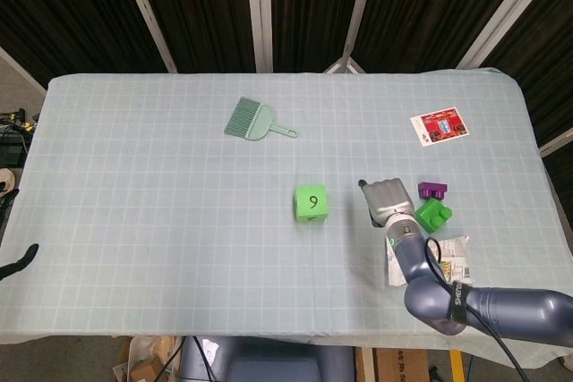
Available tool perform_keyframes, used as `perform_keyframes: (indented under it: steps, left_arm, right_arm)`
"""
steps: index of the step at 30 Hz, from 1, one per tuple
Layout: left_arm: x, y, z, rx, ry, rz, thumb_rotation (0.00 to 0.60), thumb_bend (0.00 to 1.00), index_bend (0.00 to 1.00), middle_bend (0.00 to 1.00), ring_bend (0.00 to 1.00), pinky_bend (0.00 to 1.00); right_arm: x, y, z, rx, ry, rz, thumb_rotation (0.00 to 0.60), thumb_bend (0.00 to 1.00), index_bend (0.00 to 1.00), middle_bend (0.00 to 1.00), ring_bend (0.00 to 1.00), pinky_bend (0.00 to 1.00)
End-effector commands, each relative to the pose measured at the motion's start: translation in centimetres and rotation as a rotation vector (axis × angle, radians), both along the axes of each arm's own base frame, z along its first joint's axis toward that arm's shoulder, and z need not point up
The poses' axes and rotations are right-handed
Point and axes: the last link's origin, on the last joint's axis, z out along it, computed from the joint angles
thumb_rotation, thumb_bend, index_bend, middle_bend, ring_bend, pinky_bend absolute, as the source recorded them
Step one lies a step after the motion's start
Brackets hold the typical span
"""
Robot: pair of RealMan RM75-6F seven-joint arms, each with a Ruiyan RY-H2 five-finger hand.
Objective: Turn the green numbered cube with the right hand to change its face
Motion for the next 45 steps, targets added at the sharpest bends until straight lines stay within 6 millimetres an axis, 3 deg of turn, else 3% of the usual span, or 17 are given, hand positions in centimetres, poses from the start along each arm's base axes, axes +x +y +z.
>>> perform_keyframes:
  steps: [1,10,30,45]
  left_arm:
    - [0.0,0.0,-0.1,-0.001,0.013,-0.002,0.6,0.34,0.11,0.01,0.0,0.06]
    - [-0.1,0.2,-0.4,-0.01,0.068,0.013,0.6,0.34,0.11,0.01,0.0,0.06]
    - [-0.4,0.3,-0.1,-0.001,0.054,0.045,0.6,0.34,0.11,0.01,0.0,0.06]
    - [-0.6,0.5,0.1,0.004,0.048,0.058,0.6,0.34,0.11,0.01,0.0,0.06]
  right_arm:
    - [0.5,-0.5,-0.5,0.007,-0.002,-0.02,0.6,0.75,0.18,0.82,0.78,0.64]
    - [1.9,-1.2,-0.8,0.033,0.012,-0.038,0.6,0.74,0.18,0.82,0.78,0.64]
    - [5.1,-0.3,-4.2,0.146,-0.044,-0.003,0.6,0.74,0.19,0.82,0.78,0.64]
    - [6.1,-1.6,-4.4,0.097,-0.035,-0.013,0.6,0.75,0.19,0.82,0.78,0.64]
